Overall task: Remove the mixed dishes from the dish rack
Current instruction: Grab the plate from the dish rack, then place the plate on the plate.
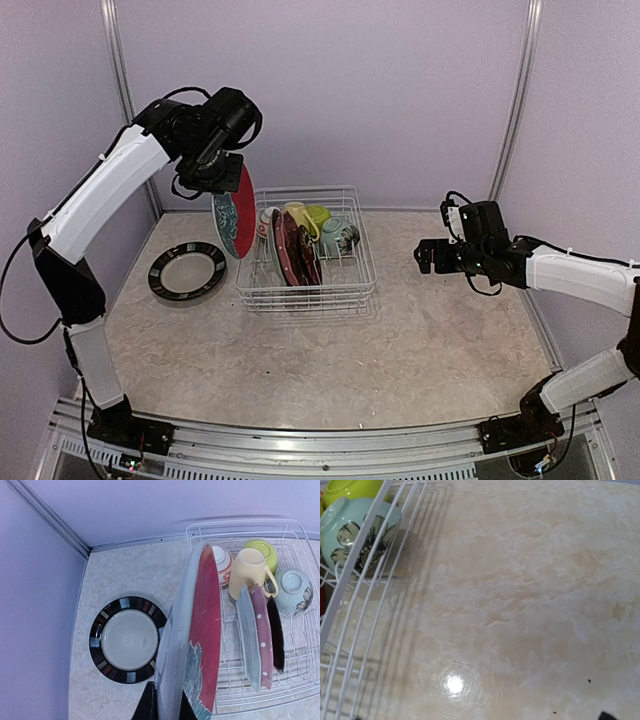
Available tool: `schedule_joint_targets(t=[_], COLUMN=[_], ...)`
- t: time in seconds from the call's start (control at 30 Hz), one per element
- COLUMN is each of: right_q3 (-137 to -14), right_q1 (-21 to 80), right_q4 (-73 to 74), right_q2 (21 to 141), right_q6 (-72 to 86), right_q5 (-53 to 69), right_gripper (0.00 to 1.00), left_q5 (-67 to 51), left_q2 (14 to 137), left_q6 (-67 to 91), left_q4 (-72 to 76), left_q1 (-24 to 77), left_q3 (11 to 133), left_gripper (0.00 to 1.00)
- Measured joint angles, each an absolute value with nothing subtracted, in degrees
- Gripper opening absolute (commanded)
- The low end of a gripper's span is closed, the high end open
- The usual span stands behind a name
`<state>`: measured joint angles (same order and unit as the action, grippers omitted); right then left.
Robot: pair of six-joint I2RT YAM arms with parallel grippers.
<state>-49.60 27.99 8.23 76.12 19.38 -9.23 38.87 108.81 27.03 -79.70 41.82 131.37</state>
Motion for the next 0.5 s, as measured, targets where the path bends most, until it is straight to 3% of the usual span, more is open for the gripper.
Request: schedule_joint_targets(t=[0.13, 0.5], right_q3=[-49.76, -50.19], right_q1=[27.99, 27.99], right_q4=[8.25, 8.32], right_q2=[76.27, 77.56], right_q6=[19.38, 19.42], right_q5=[-9.15, -8.56], right_gripper=[1.0, 1.0], left_q5=[32.51, 5.78], left_q2=[102.89, 79.59], left_q6=[27.31, 35.48], left_q4=[-77.52, -59.75], left_q1=[35.9, 5.61], left_q3=[123.42, 91.33], left_gripper=[0.0, 0.0])
